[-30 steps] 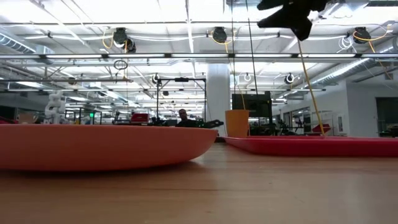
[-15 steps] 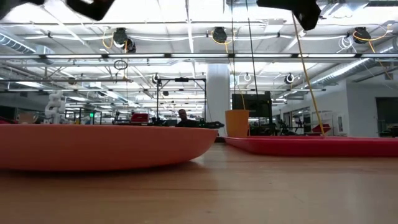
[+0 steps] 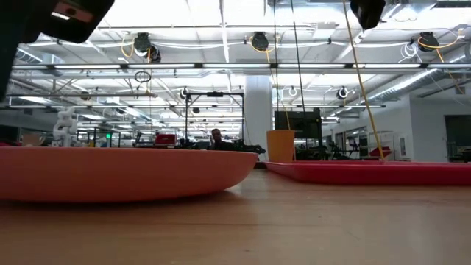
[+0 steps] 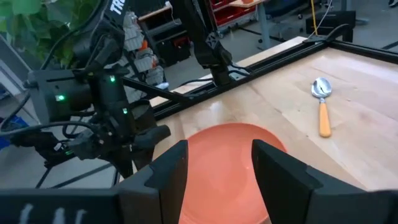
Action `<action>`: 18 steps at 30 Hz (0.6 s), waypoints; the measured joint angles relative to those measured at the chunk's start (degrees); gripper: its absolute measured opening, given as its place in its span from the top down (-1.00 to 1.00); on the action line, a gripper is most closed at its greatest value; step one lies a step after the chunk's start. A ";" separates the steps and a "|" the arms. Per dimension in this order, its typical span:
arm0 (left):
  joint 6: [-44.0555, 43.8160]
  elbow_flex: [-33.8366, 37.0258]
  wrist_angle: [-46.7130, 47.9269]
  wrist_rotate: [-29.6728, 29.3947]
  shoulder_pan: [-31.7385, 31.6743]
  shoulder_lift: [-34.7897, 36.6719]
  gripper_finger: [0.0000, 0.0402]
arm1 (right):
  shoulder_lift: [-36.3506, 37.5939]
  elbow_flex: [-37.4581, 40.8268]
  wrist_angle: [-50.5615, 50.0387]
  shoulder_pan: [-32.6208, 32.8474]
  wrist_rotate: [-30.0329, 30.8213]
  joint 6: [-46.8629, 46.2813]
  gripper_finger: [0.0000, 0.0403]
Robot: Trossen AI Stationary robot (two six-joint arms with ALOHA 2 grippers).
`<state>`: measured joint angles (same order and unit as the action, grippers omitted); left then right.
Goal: Pick and place plate/cup/fork/spoon on tray
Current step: Put the orange plate on the red table tray to the bottom of the orange cup
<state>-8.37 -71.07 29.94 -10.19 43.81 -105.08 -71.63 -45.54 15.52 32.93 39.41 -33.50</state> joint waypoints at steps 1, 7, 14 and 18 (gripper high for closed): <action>-0.75 0.00 0.05 -0.43 0.00 0.05 -0.01 | -0.29 0.00 0.53 0.00 0.11 0.11 0.15; -4.75 0.66 4.27 -1.93 -0.01 0.05 0.08 | -1.46 0.00 2.86 -0.02 0.41 0.19 0.15; -6.96 4.57 4.35 -3.20 -0.01 0.05 0.30 | -1.52 0.00 5.54 1.20 1.32 1.93 0.15; -7.00 6.79 4.18 -5.19 -0.02 0.05 0.41 | -1.47 0.00 6.76 1.49 1.50 3.05 0.15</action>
<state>-15.37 -64.27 34.12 -15.37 43.79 -105.03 -73.10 -45.54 22.28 34.41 40.91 -30.45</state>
